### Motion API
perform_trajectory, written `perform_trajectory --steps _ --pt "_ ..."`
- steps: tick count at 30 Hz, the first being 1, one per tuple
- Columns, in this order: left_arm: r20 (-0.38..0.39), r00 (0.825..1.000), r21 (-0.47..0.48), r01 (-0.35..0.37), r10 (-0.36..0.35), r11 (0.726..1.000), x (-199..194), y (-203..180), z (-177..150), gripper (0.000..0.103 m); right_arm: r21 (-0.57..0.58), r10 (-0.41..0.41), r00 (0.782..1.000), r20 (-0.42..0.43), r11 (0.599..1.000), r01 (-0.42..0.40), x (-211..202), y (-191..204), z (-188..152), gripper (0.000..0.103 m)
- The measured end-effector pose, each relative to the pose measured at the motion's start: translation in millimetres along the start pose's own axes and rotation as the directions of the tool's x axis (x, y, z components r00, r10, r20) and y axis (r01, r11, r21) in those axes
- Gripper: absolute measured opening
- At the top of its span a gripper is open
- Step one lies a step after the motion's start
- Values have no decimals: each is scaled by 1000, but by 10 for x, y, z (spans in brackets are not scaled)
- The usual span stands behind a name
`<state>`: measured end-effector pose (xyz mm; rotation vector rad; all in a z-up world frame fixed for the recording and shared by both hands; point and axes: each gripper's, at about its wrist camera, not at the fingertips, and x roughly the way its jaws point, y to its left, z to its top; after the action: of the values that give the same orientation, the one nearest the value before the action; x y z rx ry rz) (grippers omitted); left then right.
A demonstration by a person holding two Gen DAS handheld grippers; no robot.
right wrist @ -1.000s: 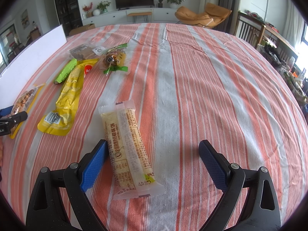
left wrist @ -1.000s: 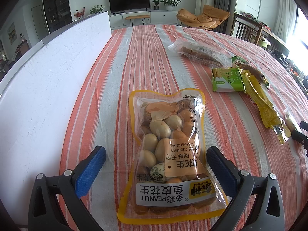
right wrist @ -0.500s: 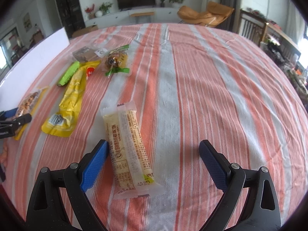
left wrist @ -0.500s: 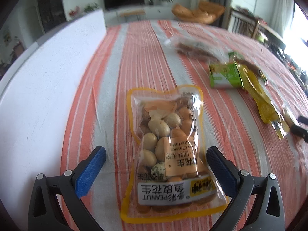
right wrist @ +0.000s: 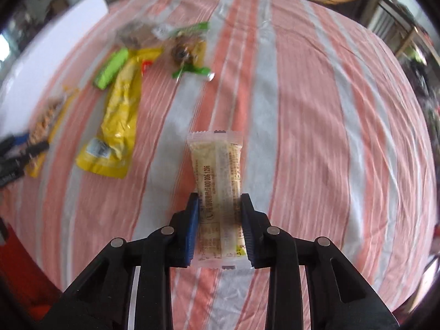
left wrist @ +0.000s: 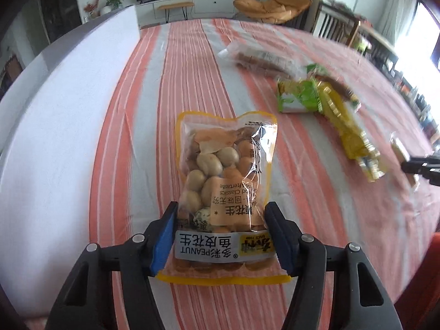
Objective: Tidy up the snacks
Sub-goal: 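Carry the peanut bag and wafer bar into the white box and open both tools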
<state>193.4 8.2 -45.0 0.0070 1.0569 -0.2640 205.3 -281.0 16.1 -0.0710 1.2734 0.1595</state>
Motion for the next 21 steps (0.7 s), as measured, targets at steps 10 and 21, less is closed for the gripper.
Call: perform_trajectory --steps 10,21 --pt "174 971 -183 197 -166 963 -1023 573 196 62 38 158 977 144 985 -165 -681 427 189 30" --pt "116 963 -366 -186 243 912 -1432 2224 460 66 -233 532 826 188 841 -488 -1040 2914 1267 31"
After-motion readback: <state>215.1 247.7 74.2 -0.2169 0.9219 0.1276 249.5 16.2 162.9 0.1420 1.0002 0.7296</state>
